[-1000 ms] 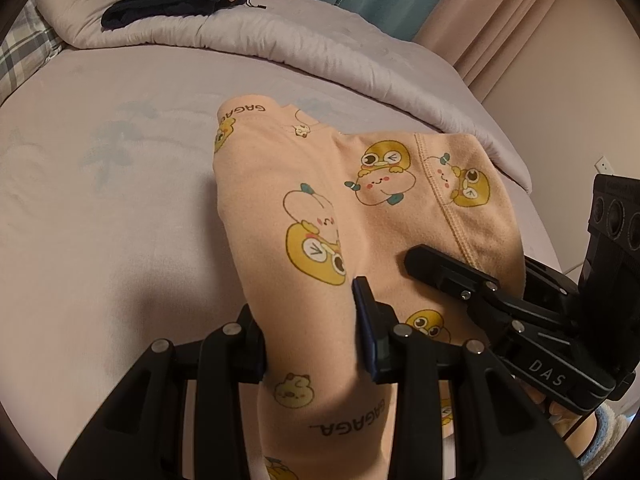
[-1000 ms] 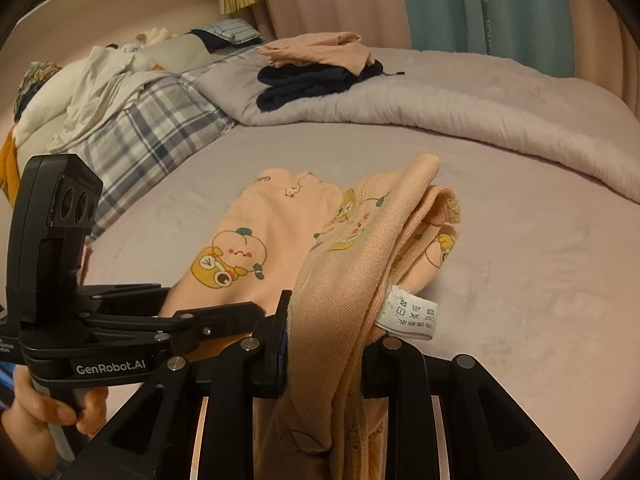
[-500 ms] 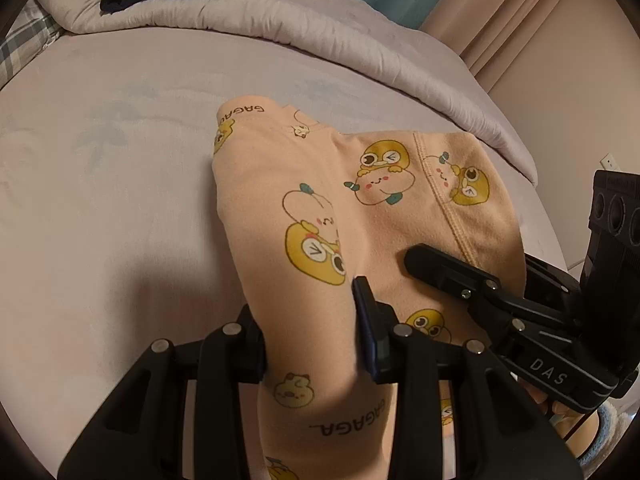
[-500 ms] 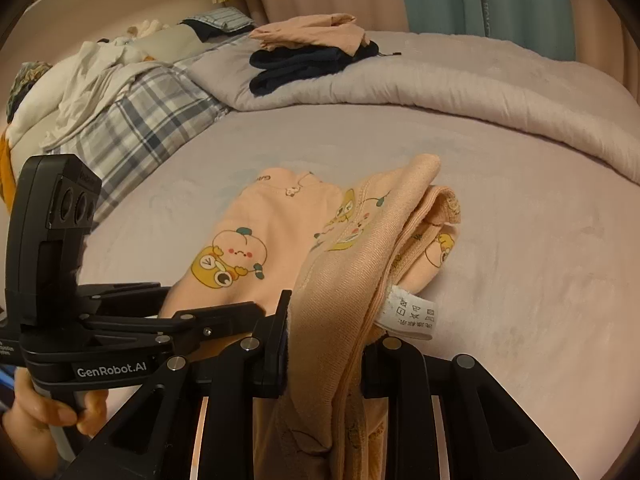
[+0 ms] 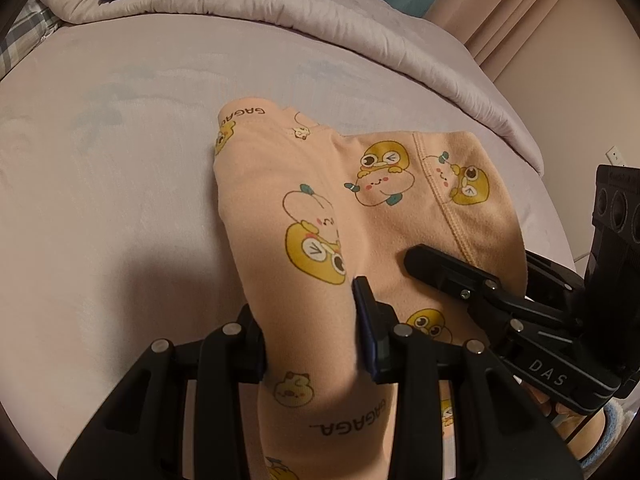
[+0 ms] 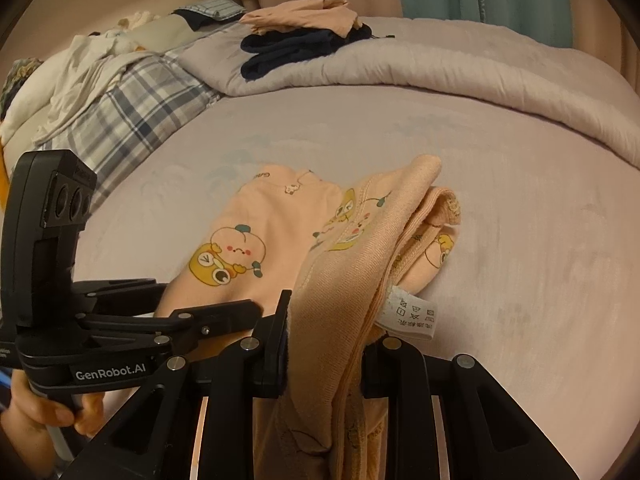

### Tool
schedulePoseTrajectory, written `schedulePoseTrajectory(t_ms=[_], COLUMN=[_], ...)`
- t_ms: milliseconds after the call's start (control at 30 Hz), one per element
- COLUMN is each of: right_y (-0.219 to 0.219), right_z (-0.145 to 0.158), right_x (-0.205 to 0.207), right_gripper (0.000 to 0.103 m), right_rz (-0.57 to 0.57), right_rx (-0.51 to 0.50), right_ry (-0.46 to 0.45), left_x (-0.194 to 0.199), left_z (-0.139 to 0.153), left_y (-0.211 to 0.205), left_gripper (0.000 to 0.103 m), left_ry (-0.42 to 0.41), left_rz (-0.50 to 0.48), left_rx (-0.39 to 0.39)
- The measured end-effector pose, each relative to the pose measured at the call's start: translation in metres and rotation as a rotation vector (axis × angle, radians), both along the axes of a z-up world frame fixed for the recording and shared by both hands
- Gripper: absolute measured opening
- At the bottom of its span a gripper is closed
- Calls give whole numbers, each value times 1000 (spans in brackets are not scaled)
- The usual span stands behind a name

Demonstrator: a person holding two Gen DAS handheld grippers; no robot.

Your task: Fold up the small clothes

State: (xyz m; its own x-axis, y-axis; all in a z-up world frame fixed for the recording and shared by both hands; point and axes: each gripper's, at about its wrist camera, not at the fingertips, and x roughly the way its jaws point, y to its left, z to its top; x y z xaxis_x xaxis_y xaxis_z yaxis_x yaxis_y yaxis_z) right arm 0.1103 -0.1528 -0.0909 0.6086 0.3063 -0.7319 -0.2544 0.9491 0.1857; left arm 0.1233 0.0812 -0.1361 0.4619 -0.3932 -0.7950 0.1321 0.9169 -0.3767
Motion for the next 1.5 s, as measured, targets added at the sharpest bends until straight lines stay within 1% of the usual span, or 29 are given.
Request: schedulePoseTrajectory(t_ms=[367, 667, 933, 1200, 1500], right_y=[2, 1, -4, -10, -15], right_z=[-9, -12, -17, -20, -23], right_x=[1, 2, 3, 2, 1], right_gripper=[27, 27, 27, 27, 27], right_rz=[-7, -16, -29, -46, -59], right_rx=[2, 11, 41, 71, 95], right_ry=[30, 51, 73, 98, 117], left_x=[7, 10, 11, 12, 11], left_z=[-8, -11, -13, -15, -15], left_y=[-5, -6, -5, -2, -3], left_gripper=[36, 37, 39, 42, 47], left_ry=[26, 32, 37, 44, 42], left_rz=[-6, -5, -4, 2, 1], left_rx=[11, 14, 13, 19, 46])
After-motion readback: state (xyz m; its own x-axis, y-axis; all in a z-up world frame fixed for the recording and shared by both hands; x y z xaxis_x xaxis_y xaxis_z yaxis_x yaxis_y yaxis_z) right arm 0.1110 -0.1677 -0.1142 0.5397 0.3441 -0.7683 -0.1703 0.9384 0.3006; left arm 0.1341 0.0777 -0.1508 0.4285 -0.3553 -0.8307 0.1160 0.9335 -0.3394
